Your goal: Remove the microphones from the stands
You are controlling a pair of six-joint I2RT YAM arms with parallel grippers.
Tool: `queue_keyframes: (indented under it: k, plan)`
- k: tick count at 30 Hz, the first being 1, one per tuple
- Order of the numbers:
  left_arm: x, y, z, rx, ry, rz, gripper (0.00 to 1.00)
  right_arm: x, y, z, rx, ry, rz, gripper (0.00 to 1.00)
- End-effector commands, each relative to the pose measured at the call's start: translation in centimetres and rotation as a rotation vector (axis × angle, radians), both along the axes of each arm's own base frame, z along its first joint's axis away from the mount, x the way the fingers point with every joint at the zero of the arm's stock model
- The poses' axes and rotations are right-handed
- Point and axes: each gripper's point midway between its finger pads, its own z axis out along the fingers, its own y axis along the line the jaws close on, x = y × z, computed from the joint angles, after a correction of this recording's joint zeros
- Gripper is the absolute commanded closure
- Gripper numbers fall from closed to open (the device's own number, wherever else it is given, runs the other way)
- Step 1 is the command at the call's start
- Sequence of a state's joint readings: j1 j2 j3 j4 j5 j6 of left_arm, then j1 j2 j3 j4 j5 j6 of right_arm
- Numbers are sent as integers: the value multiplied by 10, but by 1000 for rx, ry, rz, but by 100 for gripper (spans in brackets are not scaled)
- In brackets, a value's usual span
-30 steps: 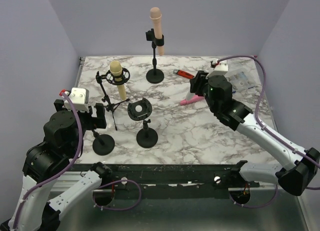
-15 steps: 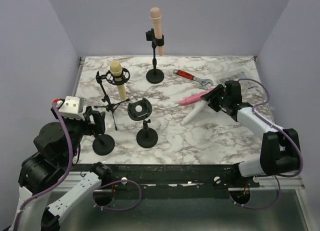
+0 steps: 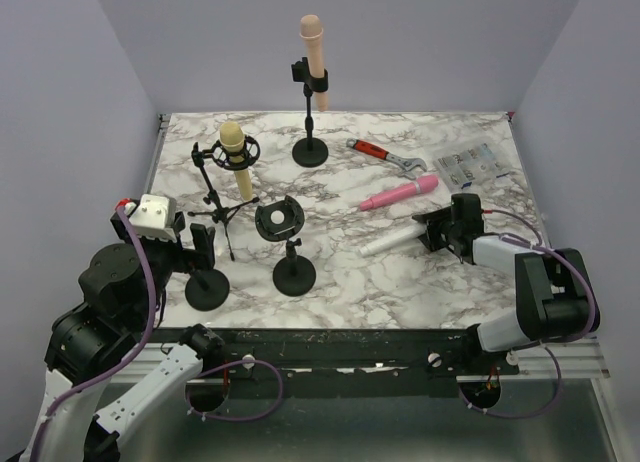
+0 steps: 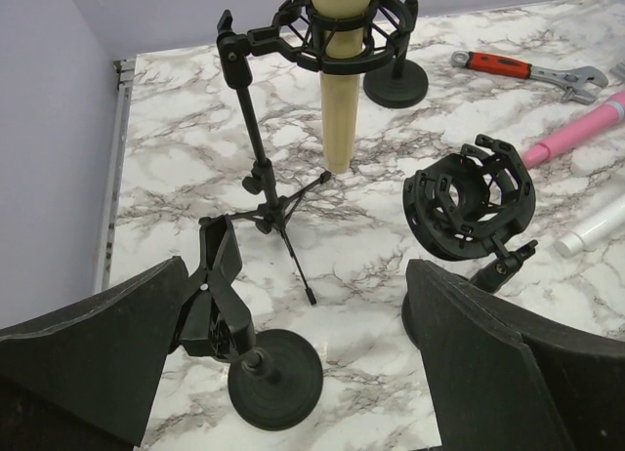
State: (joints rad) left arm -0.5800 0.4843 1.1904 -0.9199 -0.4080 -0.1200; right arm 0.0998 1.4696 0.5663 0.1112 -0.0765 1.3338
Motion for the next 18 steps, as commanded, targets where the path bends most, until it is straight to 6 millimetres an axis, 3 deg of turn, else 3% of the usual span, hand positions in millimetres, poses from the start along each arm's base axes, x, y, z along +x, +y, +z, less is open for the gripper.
queue_keyframes:
  k: [1,8,18]
  plan:
    - [0,-6,2,-13,-14,-29,3,19,-28,12,10,-83,-199,99]
    - [-2,-5,0,-20,-13,-26,3,29,-42,3,58,-79,-304,97]
    - [-7,0,-1,-26,-17,-20,3,44,-36,-13,99,-49,-303,87]
